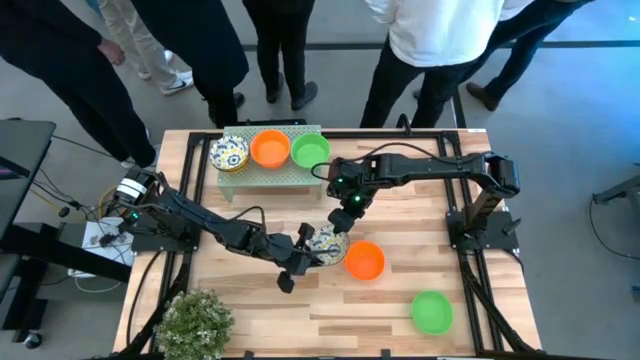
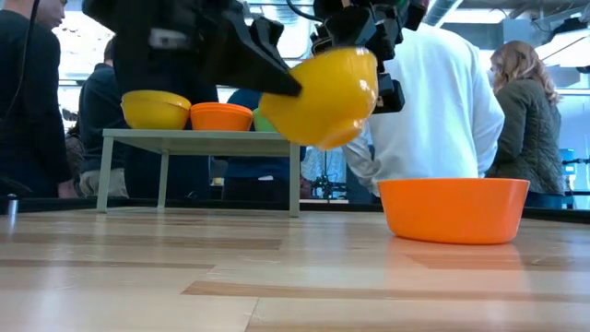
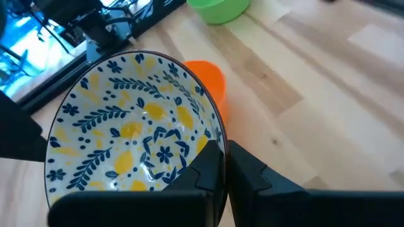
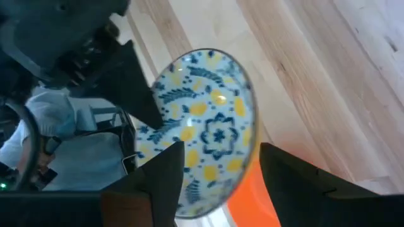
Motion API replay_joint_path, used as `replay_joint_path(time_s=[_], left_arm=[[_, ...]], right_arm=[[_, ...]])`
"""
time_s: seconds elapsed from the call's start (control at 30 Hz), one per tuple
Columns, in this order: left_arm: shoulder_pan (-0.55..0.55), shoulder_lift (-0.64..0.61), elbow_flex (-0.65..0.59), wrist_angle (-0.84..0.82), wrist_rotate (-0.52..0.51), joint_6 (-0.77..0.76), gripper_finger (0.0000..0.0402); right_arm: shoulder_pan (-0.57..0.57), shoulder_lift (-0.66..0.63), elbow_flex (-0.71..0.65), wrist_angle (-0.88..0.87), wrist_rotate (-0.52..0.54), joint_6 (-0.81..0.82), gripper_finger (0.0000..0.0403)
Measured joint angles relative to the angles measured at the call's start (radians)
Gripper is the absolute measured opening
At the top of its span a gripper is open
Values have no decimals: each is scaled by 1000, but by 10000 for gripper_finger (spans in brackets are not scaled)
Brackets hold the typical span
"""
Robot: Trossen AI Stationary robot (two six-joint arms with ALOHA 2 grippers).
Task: Pick & Place Mini bowls
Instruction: Stack the white patterned bowl on top of the other white patterned bowl on the shelf
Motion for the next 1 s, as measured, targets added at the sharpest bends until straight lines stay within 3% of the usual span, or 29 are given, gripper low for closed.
replay_joint_path(time_s=[0.2, 0.53, 0.73, 1.0], left_arm=[[-69, -81, 0, -130, -36, -96, 12], [-177, -307, 0, -456, -165, -387, 12], [-183, -430, 5, -621, -301, -413, 12], [-162, -469, 229, -1011, -483, -415, 12]], right_arm=[[8, 0, 0, -34, 5, -53, 201], [97, -1, 0, -194, 153, -267, 171], [169, -1, 0, -253, 309, -309, 151], [315, -1, 0, -290, 476, -325, 123]])
